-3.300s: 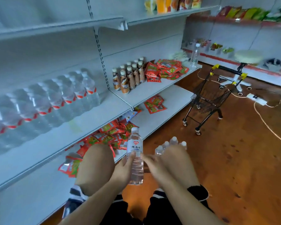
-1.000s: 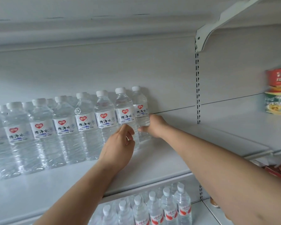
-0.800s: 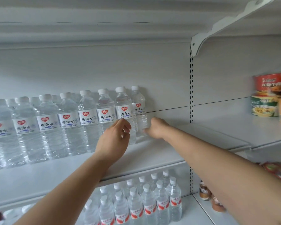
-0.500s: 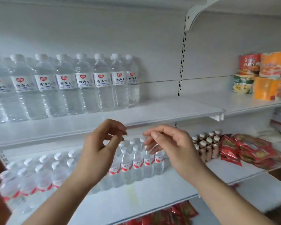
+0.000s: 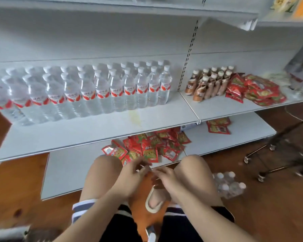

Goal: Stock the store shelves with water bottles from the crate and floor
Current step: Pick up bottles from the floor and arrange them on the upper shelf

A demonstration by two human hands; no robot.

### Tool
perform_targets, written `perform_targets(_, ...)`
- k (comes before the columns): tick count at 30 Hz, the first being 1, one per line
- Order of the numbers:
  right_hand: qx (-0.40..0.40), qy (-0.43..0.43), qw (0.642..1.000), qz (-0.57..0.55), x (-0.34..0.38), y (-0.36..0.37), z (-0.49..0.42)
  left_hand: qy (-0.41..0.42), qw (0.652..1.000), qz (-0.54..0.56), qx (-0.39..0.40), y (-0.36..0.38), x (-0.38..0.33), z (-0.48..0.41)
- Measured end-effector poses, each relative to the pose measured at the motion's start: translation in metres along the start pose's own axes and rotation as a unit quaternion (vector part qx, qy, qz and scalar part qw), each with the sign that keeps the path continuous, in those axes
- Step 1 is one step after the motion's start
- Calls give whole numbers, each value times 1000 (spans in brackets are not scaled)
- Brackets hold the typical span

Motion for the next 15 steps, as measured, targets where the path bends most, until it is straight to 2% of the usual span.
perform_targets(5, -45, 24, 998, -44, 5, -19, 10, 45, 999, -11, 0, 6, -16, -5)
perform_targets(11, -138, 25, 990, -25, -14, -53, 35, 102, 991, -28, 80, 34, -26, -15)
perform_targets(15, -185, 11, 980, -77, -21, -79, 60, 159, 972, -71, 157, 73, -35, -22)
Point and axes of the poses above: each hand's wrist, its own z-axis away from the middle knuckle, its own y-axis out of the palm, x = y × z, the point moved 4 cm from there along -z, towards the middle knuckle, and after that the axes turned 4 degrees about -x, right-handed, at the moved point
